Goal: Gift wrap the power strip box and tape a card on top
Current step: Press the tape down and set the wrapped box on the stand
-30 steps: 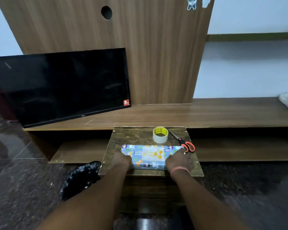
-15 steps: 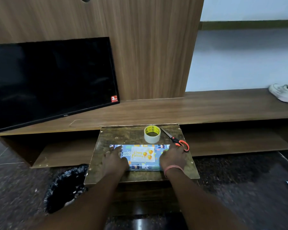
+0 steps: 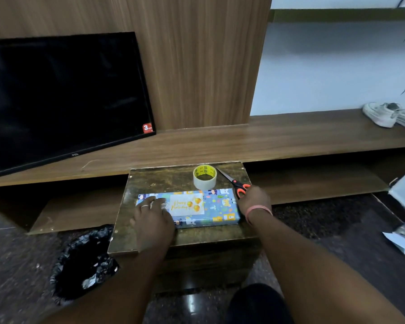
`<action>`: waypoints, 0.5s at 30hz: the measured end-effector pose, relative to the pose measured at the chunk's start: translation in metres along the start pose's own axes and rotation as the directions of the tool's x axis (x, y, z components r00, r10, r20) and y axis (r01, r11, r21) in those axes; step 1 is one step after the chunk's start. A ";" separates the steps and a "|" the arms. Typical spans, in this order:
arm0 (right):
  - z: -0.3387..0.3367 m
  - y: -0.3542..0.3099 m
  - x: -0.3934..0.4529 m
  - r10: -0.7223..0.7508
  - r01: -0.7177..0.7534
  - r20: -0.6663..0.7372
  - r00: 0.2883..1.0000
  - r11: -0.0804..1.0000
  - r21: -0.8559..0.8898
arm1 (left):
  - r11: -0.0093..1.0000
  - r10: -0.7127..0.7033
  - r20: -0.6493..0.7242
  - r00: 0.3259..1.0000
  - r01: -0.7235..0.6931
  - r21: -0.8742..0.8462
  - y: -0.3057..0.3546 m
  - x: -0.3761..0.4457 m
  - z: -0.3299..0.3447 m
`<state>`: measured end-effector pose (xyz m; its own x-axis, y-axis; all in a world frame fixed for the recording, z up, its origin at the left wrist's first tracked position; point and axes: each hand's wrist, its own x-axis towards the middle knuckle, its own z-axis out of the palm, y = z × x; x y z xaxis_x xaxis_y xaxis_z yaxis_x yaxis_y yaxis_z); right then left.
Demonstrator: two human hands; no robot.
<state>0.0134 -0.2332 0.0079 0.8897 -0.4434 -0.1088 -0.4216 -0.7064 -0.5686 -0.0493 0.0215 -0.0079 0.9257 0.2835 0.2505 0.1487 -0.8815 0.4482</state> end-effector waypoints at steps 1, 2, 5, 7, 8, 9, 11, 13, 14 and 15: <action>-0.001 0.003 -0.001 -0.015 0.015 0.034 0.999 1.000 0.006 | 0.994 0.105 -0.035 0.994 -0.105 0.002 0.009 -0.004 0.000; 0.000 0.005 -0.004 -0.032 0.031 0.072 0.997 0.999 0.021 | 0.976 0.217 -0.048 0.975 -0.218 -0.008 0.018 -0.008 0.001; 0.005 0.009 -0.009 -0.113 0.111 0.145 0.983 0.994 0.018 | 0.881 0.459 0.188 0.868 -0.418 -0.223 0.051 -0.030 0.005; 0.003 0.010 -0.010 -0.193 0.198 0.160 0.968 0.980 -0.017 | 0.825 0.560 0.331 0.759 -0.477 -0.302 0.071 -0.051 0.014; 0.001 0.012 -0.010 -0.221 0.228 0.160 0.962 0.974 -0.021 | 0.793 0.609 0.385 0.694 -0.521 -0.314 0.080 -0.064 0.023; -0.002 0.011 -0.008 -0.251 0.258 0.161 0.954 0.966 -0.021 | 0.770 0.635 0.447 0.630 -0.560 -0.306 0.089 -0.074 0.030; -0.006 0.014 -0.002 -0.284 0.297 0.195 0.939 0.954 -0.037 | 0.736 0.632 0.570 0.525 -0.637 -0.228 0.098 -0.094 0.054; -0.007 0.021 0.009 -0.304 0.332 0.238 0.922 0.939 -0.087 | 0.656 0.649 0.622 0.439 -0.737 -0.164 0.105 -0.107 0.087; -0.006 0.025 0.014 -0.316 0.354 0.255 0.914 0.928 -0.116 | 0.589 0.683 0.609 0.403 -0.797 -0.134 0.106 -0.112 0.103; -0.004 0.029 0.018 -0.334 0.378 0.267 0.904 0.916 -0.134 | 0.509 0.720 0.592 0.362 -0.856 -0.095 0.109 -0.114 0.118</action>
<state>0.0160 -0.2643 -0.0073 0.9918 -0.0180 -0.1262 -0.0737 -0.8886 -0.4526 -0.0979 -0.1515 -0.0884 0.6480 -0.7557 -0.0946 -0.7497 -0.6548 0.0954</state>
